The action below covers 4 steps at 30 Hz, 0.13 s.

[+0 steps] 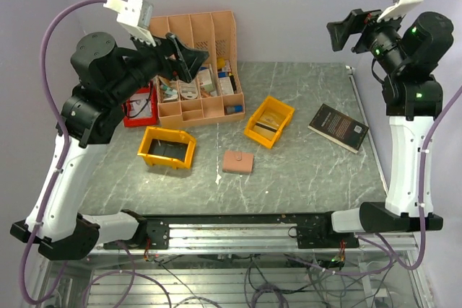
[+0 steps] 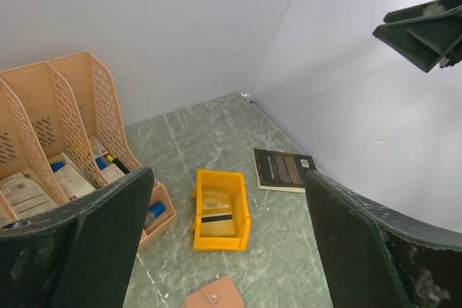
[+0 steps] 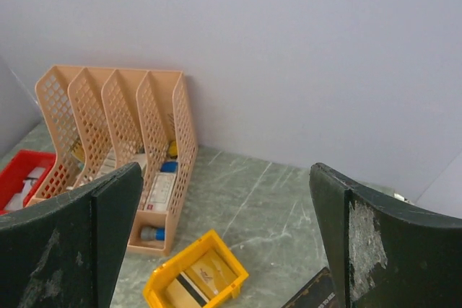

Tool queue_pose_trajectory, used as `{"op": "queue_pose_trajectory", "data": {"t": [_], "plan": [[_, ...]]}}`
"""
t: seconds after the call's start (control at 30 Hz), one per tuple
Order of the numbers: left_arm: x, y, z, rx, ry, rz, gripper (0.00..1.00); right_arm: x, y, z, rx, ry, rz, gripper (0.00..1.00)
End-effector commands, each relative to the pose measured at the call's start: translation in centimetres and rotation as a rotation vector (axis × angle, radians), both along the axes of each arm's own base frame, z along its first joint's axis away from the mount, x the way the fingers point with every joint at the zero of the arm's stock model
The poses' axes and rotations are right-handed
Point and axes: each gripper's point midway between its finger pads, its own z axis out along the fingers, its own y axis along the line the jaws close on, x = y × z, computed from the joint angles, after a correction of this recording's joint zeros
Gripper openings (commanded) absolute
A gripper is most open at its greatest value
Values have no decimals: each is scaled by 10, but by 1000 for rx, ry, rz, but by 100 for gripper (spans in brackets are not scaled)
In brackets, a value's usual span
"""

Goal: Put the credit cards into the card holder
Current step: Reset both arms

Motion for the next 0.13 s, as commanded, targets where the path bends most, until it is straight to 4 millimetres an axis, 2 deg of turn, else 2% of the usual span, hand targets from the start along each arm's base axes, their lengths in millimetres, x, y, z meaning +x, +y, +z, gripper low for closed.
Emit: {"op": "queue_pose_trajectory", "data": {"t": [0.0, 0.1], "plan": [[1, 1, -5, 24, 12, -4, 98, -1, -8, -1, 21, 29, -43, 100], [5, 1, -9, 28, 15, 4, 99, 0, -7, -3, 16, 37, -34, 100]]}}
